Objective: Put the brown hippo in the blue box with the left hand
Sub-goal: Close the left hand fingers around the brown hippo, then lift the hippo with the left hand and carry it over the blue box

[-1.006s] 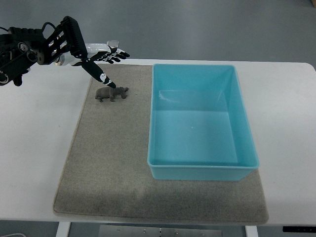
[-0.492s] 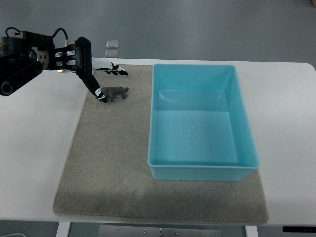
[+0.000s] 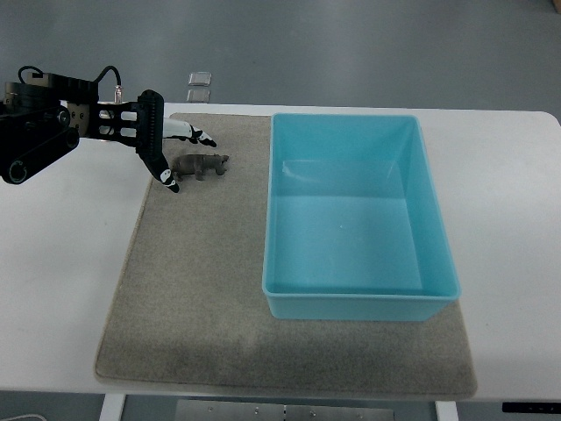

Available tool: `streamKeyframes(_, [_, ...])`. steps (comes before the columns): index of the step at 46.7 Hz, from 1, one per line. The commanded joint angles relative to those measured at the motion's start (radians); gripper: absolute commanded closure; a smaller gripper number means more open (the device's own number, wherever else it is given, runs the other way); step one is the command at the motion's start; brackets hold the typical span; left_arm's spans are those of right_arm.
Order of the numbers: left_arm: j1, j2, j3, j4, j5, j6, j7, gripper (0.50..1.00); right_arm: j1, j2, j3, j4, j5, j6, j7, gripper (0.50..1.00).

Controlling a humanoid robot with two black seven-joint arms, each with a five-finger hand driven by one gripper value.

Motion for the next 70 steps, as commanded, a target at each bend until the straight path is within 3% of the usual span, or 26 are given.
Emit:
streamKeyframes(1, [-0.003,-0.01,-0.001,0.001,0.027,0.003,0.0,0.51,0.0,0.0,0.0,0.0,0.0,0.0,0.0,0.564])
streamKeyframes(16, [-0.018,-0.046,-0.001,0.003,0.028,-0.011,0.028,0.529,0.0,0.0,0.0,0.0,0.0,0.0,-0.001,0.564])
streamKeyframes(31, [-0.018,-0.047,-0.006,0.009,0.016,-0.034,0.072,0.613,0.0,0.0,0.0,0.0,0.0,0.0,0.0,0.564])
streamKeyframes(36, [-0.019,-0.047,-0.011,0.009,0.015,-0.034,0.083,0.703,0.0,0.0,0.0,0.0,0.0,-0.001,0.0,0.564])
streamKeyframes(43, [-0.018,-0.049,-0.014,0.009,0.013,-0.028,0.095,0.898,0.0,0.0,0.0,0.0,0.0,0.0,0.0,0.564])
streamKeyframes(47, [-0.018,-0.055,-0.014,0.008,0.013,-0.023,0.095,0.917,0.0,0.0,0.0,0.0,0.0,0.0,0.0,0.564])
streamKeyframes(53, [-0.018,-0.062,-0.014,0.008,0.013,-0.025,0.095,1.0,0.0,0.0,0.0,0.0,0.0,0.0,0.0,0.564])
streamKeyframes(70, [-0.027,-0.07,-0.017,0.004,0.004,-0.025,0.1,1.0,0.0,0.0,0.0,0.0,0.0,0.0,-0.001,0.564])
